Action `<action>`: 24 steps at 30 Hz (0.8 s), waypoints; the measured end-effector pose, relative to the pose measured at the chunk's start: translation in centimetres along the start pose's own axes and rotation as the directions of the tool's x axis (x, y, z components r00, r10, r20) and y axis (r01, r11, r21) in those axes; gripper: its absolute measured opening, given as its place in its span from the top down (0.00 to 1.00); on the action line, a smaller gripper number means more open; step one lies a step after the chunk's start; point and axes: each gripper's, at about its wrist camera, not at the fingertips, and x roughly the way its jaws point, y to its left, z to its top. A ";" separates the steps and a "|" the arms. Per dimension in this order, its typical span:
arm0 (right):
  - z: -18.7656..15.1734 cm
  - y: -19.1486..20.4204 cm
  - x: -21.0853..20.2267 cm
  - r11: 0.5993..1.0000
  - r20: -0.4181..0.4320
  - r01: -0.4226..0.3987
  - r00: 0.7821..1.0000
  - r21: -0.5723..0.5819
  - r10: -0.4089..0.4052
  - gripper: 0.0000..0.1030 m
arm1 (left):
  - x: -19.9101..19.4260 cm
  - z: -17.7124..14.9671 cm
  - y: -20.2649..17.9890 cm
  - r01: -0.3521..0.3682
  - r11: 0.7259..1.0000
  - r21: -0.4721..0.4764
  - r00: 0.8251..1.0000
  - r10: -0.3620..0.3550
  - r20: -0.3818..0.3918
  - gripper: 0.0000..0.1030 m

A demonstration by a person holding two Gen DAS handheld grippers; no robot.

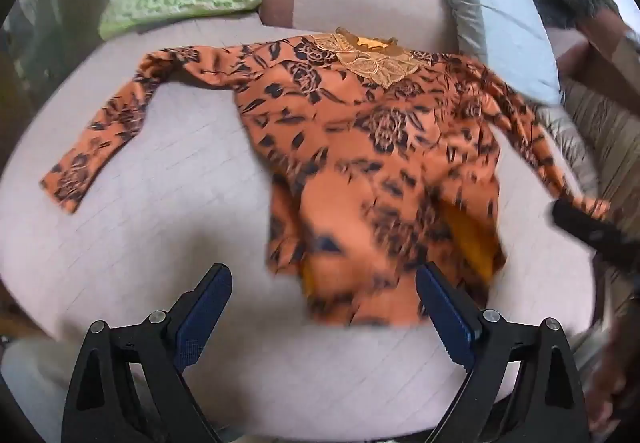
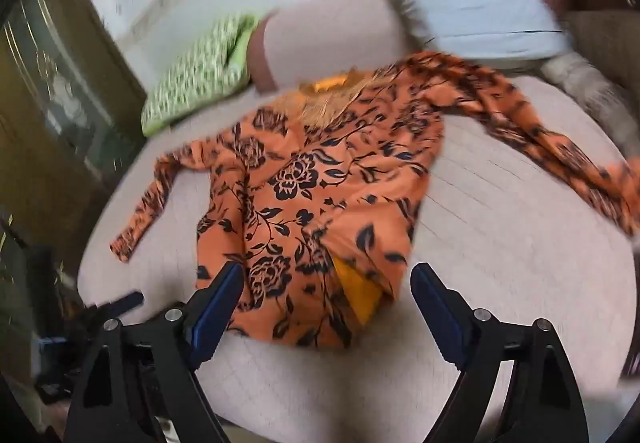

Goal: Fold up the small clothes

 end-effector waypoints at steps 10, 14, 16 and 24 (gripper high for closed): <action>-0.6 -1.4 11.0 0.995 -0.186 0.096 0.978 -0.005 -0.095 1.00 | 9.2 1.5 3.5 0.082 0.986 -0.146 0.987 -0.101 -0.124 0.53; 0.0 -5.0 6.2 0.989 -0.125 0.101 0.988 0.105 -0.088 1.00 | 8.8 2.0 4.9 0.119 0.968 -0.220 0.982 -0.147 -0.118 0.79; -0.2 -6.5 3.6 0.984 -0.081 0.119 0.991 0.133 -0.109 1.00 | 8.2 1.8 5.1 0.121 0.966 -0.228 0.980 -0.153 -0.124 0.82; 0.6 -0.8 5.2 0.999 -0.008 -0.008 1.000 -0.049 0.008 0.18 | 6.8 1.7 5.6 0.115 0.956 -0.271 0.976 -0.159 -0.147 0.85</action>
